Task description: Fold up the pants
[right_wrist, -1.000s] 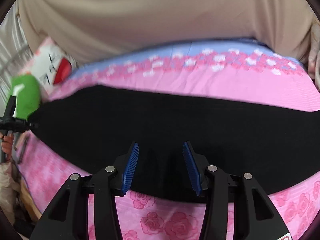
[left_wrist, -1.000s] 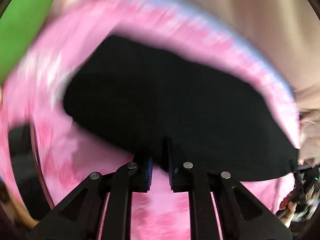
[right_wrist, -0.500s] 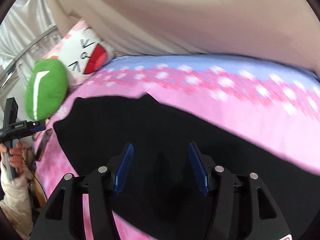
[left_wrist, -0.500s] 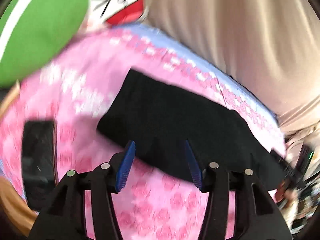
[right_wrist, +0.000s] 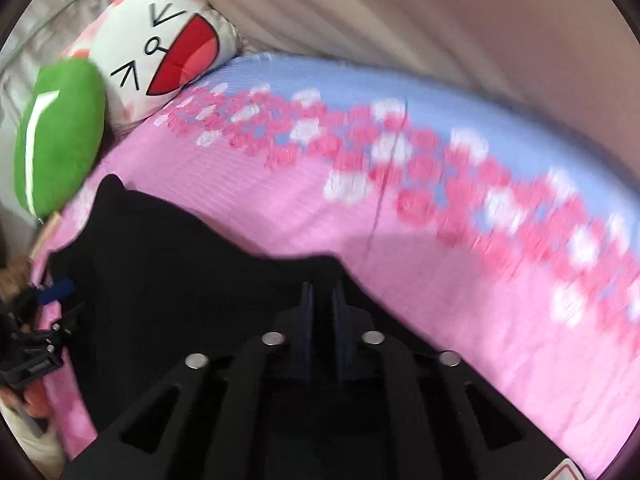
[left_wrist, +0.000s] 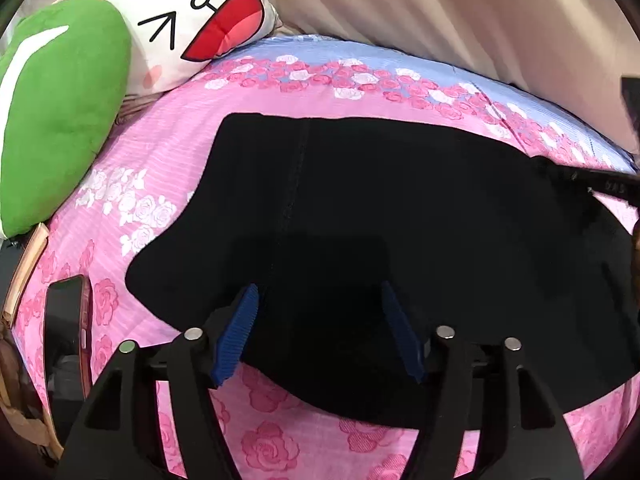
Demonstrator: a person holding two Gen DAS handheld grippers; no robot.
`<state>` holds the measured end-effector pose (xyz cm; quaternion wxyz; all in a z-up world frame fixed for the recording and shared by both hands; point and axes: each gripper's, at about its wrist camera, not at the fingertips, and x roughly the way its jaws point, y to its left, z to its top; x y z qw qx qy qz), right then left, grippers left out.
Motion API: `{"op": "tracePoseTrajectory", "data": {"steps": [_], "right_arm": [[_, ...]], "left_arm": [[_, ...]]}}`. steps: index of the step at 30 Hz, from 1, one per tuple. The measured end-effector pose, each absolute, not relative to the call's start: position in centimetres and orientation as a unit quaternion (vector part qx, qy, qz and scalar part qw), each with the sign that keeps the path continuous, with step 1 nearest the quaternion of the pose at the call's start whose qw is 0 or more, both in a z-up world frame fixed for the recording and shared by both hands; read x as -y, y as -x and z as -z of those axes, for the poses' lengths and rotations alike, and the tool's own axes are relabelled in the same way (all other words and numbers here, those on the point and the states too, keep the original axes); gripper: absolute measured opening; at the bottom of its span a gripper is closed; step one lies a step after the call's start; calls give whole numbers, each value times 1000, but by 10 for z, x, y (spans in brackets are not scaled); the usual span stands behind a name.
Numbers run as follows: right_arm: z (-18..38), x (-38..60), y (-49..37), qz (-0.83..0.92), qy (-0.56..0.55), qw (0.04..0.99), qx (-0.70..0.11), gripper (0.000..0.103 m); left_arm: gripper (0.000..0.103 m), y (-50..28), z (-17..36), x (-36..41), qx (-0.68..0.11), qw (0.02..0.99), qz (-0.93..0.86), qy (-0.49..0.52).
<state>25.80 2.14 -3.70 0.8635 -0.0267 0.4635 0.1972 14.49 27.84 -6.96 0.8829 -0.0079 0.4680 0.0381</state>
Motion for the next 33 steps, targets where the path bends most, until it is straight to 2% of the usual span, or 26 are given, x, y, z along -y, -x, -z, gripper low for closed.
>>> {"op": "tracePoseTrajectory", "data": {"steps": [2, 3, 5, 9, 12, 15, 19, 22, 24, 26, 28, 31, 33], "right_arm": [[25, -13, -265, -188, 8, 883, -430, 4], [31, -9, -276, -166, 11, 885, -435, 0], [43, -2, -292, -132, 16, 878, -460, 0], [11, 14, -246, -173, -46, 896, -407, 3], [22, -10, -213, -247, -32, 862, -441, 1], [60, -32, -229, -206, 39, 862, -461, 0], [36, -23, -251, -183, -44, 871, -453, 0], [18, -54, -223, -238, -9, 869, -433, 0], [31, -91, -216, -282, 18, 842, -459, 0], [50, -129, -224, -280, 69, 834, -471, 0], [55, -155, -239, -263, 100, 849, -447, 0], [44, -167, -264, -252, 60, 850, -459, 0], [31, -180, -250, -300, 42, 842, -446, 0]], "left_arm": [[69, -147, 72, -278, -465, 884, -41, 6], [71, -148, 72, -276, -463, 885, -45, 3], [72, -150, 73, -274, -460, 886, -54, 0], [72, -145, 64, -285, -454, 889, -55, 21], [72, -142, 61, -301, -451, 889, -71, 30], [72, -152, 67, -312, -459, 884, -79, 44], [72, -156, 60, -315, -459, 884, -76, 42], [74, -143, 47, -319, -444, 893, -70, 35], [82, -136, 43, -322, -431, 898, -88, 25], [82, -135, 45, -326, -430, 897, -100, 26], [82, -138, 52, -332, -442, 890, -105, 33], [82, -135, 56, -342, -450, 886, -106, 40], [82, -131, 55, -349, -445, 888, -102, 42]]}}
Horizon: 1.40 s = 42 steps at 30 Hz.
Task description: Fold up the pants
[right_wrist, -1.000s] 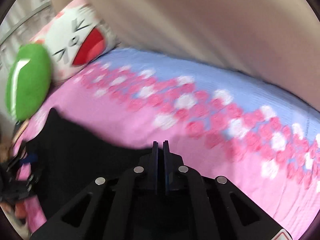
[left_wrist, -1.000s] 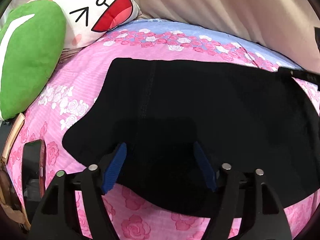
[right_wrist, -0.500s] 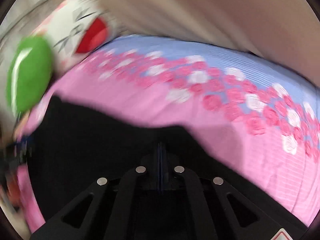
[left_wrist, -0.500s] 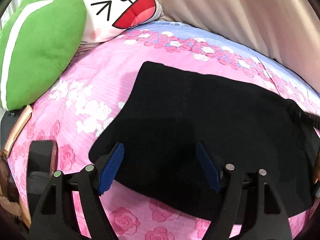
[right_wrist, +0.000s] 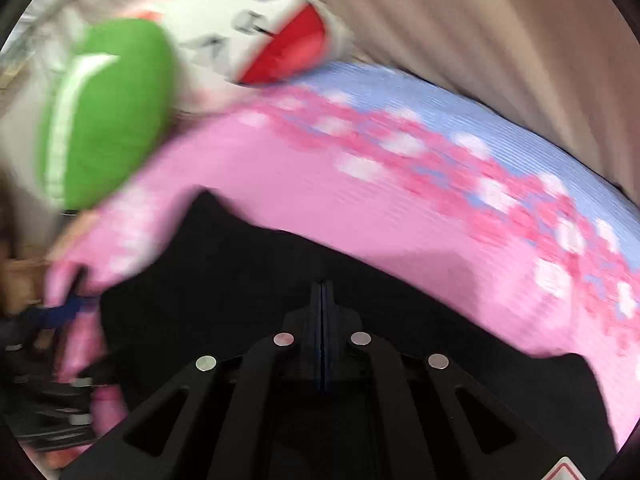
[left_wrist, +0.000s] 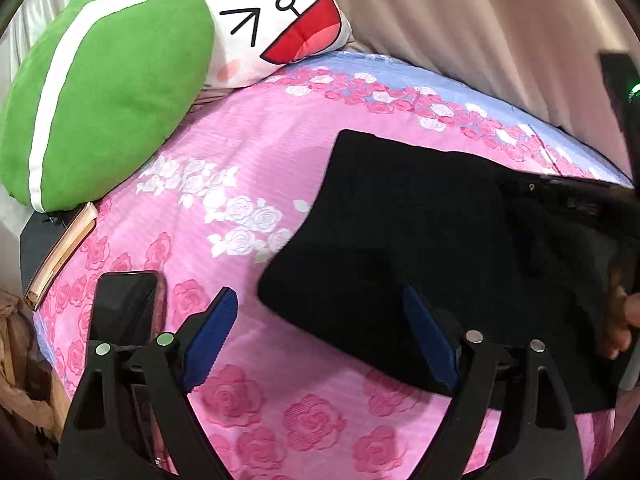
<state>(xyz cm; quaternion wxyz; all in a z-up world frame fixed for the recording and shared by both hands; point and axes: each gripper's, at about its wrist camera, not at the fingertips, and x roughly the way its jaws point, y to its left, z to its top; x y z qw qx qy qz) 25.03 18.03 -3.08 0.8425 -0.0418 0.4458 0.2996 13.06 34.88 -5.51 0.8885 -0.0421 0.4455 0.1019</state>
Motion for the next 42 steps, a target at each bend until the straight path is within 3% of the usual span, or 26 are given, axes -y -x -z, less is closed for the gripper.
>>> {"op": "tracePoseTrajectory", "data": {"steps": [4, 6, 8, 11, 18, 20, 21, 22, 25, 27, 29, 31, 35, 37, 42], "right_arm": [[59, -221, -250, -323, 84, 819, -466, 0], [62, -223, -278, -312, 45, 827, -466, 0], [55, -220, -292, -289, 6, 828, -481, 0], [23, -201, -264, -288, 32, 854, -431, 1], [42, -15, -158, -154, -6, 891, -428, 1], [51, 38, -132, -102, -26, 892, -440, 8], [59, 71, -118, -80, -32, 887, -454, 7], [66, 96, -106, -55, -33, 885, -460, 0], [61, 187, -67, 15, -81, 893, -442, 1], [50, 233, -44, 98, -85, 897, -423, 15], [41, 274, -22, 131, -101, 899, -405, 18], [34, 317, 2, 184, -110, 897, -387, 30], [33, 402, 44, 239, -148, 884, -374, 43], [40, 427, 48, 244, -158, 879, -378, 58], [54, 473, 36, 225, -124, 883, -394, 62]], "left_arm": [[83, -133, 62, -353, -453, 885, -103, 41], [82, -137, 65, -351, -457, 882, -107, 39], [82, -135, 60, -347, -452, 885, -111, 30], [82, -122, 45, -341, -435, 894, -101, 29], [83, -99, 33, -314, -418, 905, -76, 34], [83, -98, 36, -295, -423, 903, -63, 37], [83, -99, 37, -284, -425, 903, -54, 37], [83, -99, 38, -273, -428, 902, -47, 37], [83, -102, 39, -238, -437, 898, -32, 28], [83, -99, 34, -212, -435, 900, -18, 20], [83, -96, 29, -192, -433, 901, -9, 11], [83, -93, 26, -173, -432, 902, -3, 0], [86, -93, 23, -135, -433, 901, 3, -21], [86, -94, 24, -118, -438, 899, 8, -25], [86, -99, 24, -79, -449, 893, 29, -28]]}}
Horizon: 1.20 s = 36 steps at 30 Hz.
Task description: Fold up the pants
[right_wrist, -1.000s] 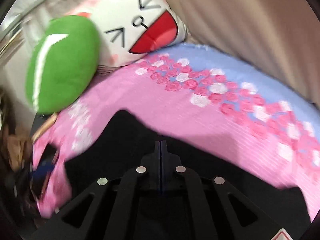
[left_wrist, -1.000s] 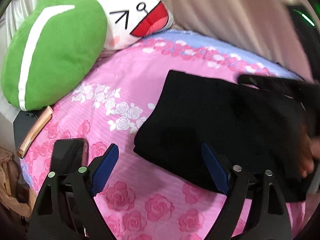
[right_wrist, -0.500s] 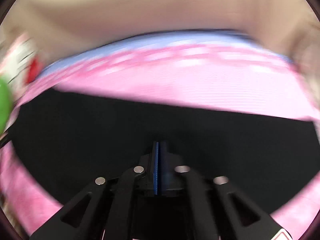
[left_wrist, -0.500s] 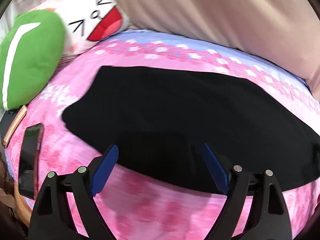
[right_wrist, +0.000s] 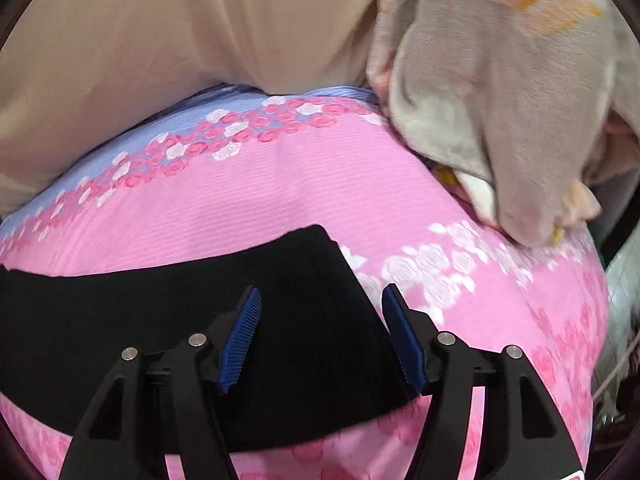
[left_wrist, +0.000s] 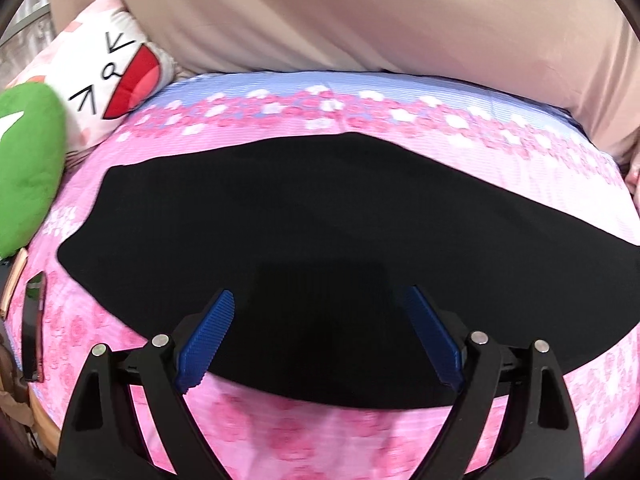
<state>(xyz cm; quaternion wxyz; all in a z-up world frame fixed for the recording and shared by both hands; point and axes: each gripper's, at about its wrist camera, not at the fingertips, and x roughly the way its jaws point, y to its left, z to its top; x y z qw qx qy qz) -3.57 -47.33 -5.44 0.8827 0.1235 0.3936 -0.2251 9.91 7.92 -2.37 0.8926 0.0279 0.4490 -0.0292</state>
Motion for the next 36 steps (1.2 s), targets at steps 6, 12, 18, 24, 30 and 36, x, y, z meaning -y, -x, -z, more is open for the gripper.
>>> {"op": "tracePoseTrajectory", "data": {"steps": [6, 12, 18, 24, 30, 36], "right_arm": [[36, 483, 30, 190, -126, 901, -368, 7], [66, 506, 35, 199, -158, 882, -396, 15], [42, 466, 64, 190, -151, 900, -362, 18], [54, 459, 81, 233, -169, 878, -381, 37], [44, 432, 117, 252, -199, 883, -341, 55], [62, 436, 123, 269, -232, 866, -352, 55]], "left_arm": [[86, -105, 19, -60, -446, 894, 19, -43], [86, -116, 36, -59, -458, 887, 0, -54], [86, -116, 51, -67, -463, 883, -15, -67], [86, -107, 54, -74, -451, 889, -23, -79], [89, -99, 53, -87, -438, 894, -30, -87], [89, -96, 53, -97, -439, 894, -28, -83]]}}
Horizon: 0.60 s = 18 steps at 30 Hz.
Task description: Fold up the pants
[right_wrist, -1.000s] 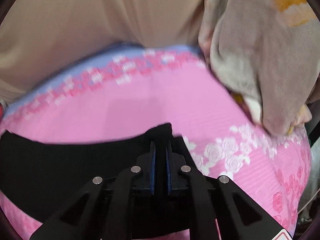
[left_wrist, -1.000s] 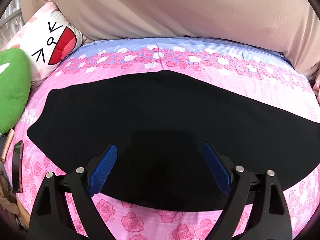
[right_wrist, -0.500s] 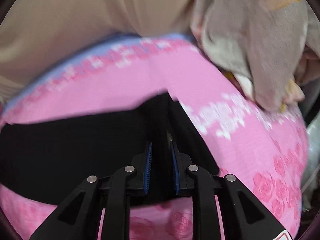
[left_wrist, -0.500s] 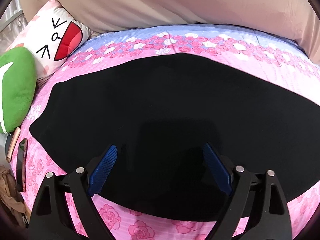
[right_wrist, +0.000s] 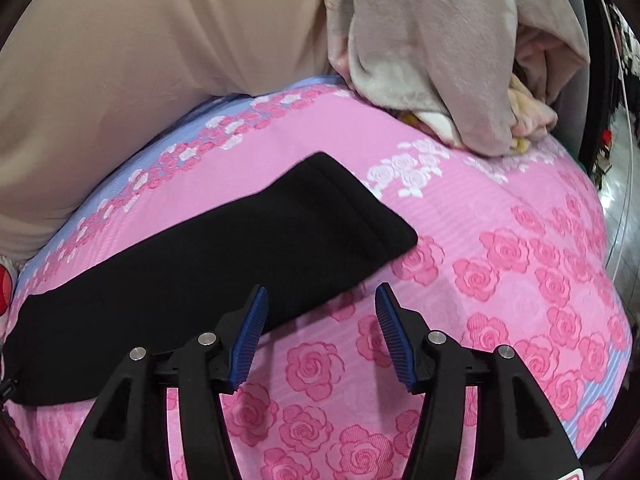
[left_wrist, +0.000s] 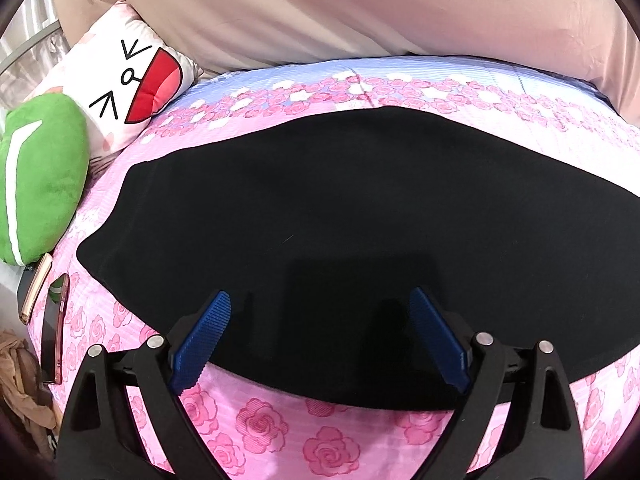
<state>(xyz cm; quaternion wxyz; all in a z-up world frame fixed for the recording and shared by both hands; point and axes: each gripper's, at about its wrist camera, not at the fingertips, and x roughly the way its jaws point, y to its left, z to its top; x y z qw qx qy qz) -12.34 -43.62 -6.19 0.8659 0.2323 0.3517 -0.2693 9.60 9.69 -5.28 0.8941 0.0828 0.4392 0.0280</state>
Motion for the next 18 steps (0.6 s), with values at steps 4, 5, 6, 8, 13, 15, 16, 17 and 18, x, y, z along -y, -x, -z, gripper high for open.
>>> {"op": "tracePoseTrajectory", "data": {"steps": [4, 5, 6, 8, 13, 15, 16, 17, 18], "right_arm": [[71, 445, 127, 270, -260, 857, -354, 56], [71, 448, 128, 268, -269, 856, -350, 56], [70, 452, 129, 270, -274, 857, -343, 56], [65, 459, 130, 269, -277, 860, -334, 56], [62, 479, 123, 245, -294, 865, -324, 57], [65, 491, 113, 240, -299, 862, -330, 57], [65, 493, 110, 244, -293, 863, -332, 50], [66, 495, 104, 246, -280, 864, -339, 35], [64, 496, 98, 249, -263, 864, -350, 9]], "left_arm": [[89, -94, 52, -101, -439, 894, -35, -81], [90, -93, 52, -102, -440, 894, -37, -81], [90, -92, 52, -102, -440, 893, -39, -80], [90, -91, 52, -102, -441, 893, -43, -83], [90, -87, 54, -91, -443, 891, -45, -92], [90, -88, 55, -85, -446, 889, -43, -92], [90, -88, 55, -82, -446, 889, -42, -93], [90, -89, 54, -77, -446, 889, -42, -95], [90, -90, 53, -73, -446, 889, -39, -96]]}}
